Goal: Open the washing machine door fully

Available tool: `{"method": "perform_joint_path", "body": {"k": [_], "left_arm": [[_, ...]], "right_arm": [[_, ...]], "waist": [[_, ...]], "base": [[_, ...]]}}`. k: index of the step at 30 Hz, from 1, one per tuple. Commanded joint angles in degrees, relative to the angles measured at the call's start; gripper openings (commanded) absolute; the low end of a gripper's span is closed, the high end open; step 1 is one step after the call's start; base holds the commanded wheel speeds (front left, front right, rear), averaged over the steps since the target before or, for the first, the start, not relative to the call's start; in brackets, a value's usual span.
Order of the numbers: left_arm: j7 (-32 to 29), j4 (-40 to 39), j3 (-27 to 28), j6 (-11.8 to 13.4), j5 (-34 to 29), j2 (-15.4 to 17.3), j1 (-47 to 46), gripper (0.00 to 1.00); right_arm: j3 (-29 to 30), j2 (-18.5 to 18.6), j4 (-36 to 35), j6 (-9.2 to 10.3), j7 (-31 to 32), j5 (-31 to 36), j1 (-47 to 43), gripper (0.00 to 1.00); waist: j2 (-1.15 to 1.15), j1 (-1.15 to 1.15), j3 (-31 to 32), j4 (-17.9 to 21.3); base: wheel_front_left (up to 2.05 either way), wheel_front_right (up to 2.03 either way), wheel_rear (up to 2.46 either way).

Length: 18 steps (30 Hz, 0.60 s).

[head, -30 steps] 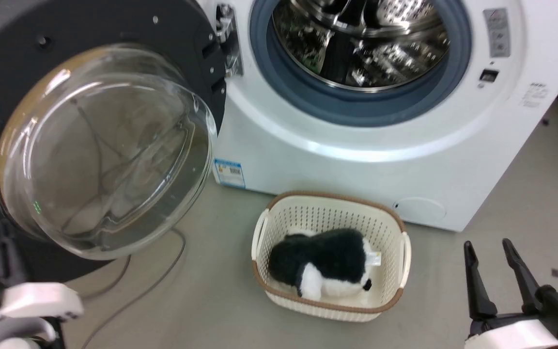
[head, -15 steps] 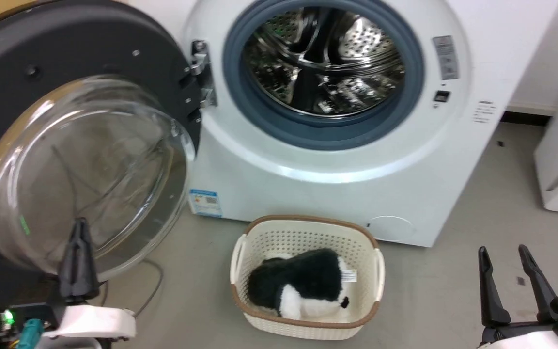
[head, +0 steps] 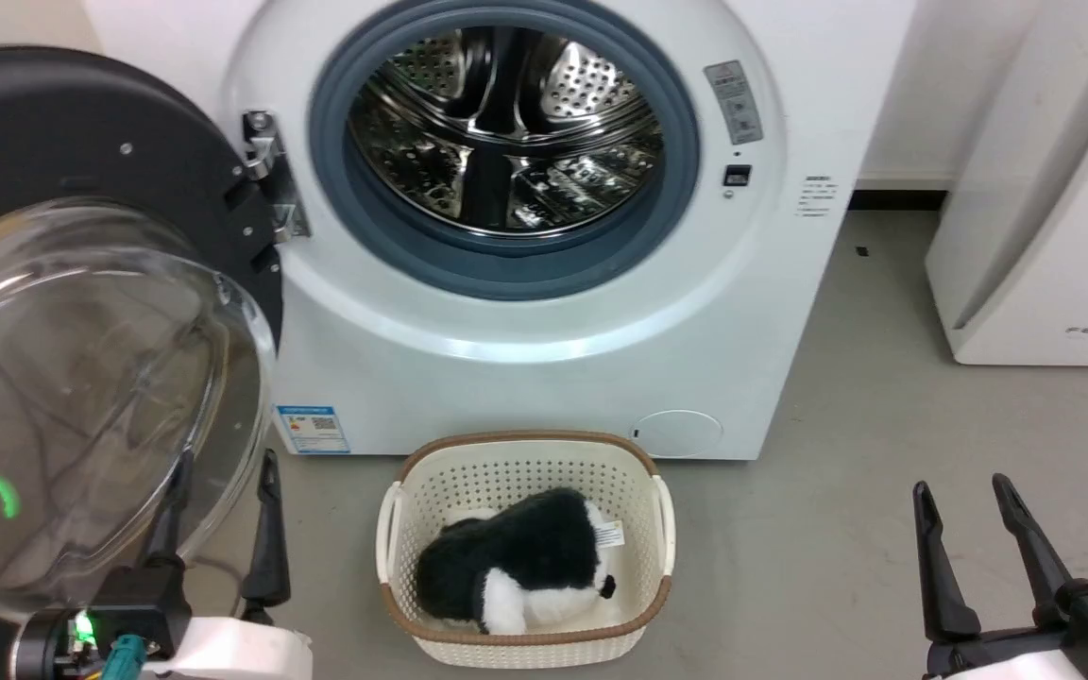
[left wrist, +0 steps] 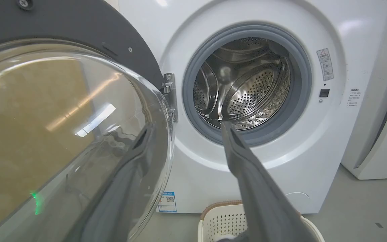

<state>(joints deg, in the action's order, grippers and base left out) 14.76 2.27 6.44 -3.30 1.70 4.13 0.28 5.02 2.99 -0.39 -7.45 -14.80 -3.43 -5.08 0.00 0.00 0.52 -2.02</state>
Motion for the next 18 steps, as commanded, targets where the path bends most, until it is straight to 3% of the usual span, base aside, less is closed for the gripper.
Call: {"method": "perform_joint_path", "body": {"k": [1,11,12,18], "left_arm": [[0.24,0.37,-0.48,-0.44,0.30,-0.24,1.02,1.00],[0.24,3.06,-0.73,-0.61,0.61,-0.49,1.90,1.00],[-0.01,3.15,-0.80,-0.45,0.58,-0.33,1.33,0.00],[-0.34,3.11,-0.96,-0.35,0.54,-0.33,1.29,0.00]], "right_arm": [[-0.24,-0.12,-0.32,-0.03,-0.19,0.56,-0.86,1.00],[-1.51,-0.12,0.27,-0.03,-0.19,0.79,-0.86,1.00],[-1.48,0.00,0.20,0.00,0.00,0.38,-0.55,0.00],[-1.55,0.00,0.22,0.01,0.31,0.41,-0.45,0.00]], "waist": [[0.00,0.00,0.11,1.19],[0.00,0.00,0.11,3.93],[0.00,0.00,0.10,3.97],[0.00,0.00,0.10,4.00]], "base": [[0.00,0.00,0.00],[0.00,0.00,0.00],[0.00,0.00,0.00],[0.00,0.00,0.00]]}}
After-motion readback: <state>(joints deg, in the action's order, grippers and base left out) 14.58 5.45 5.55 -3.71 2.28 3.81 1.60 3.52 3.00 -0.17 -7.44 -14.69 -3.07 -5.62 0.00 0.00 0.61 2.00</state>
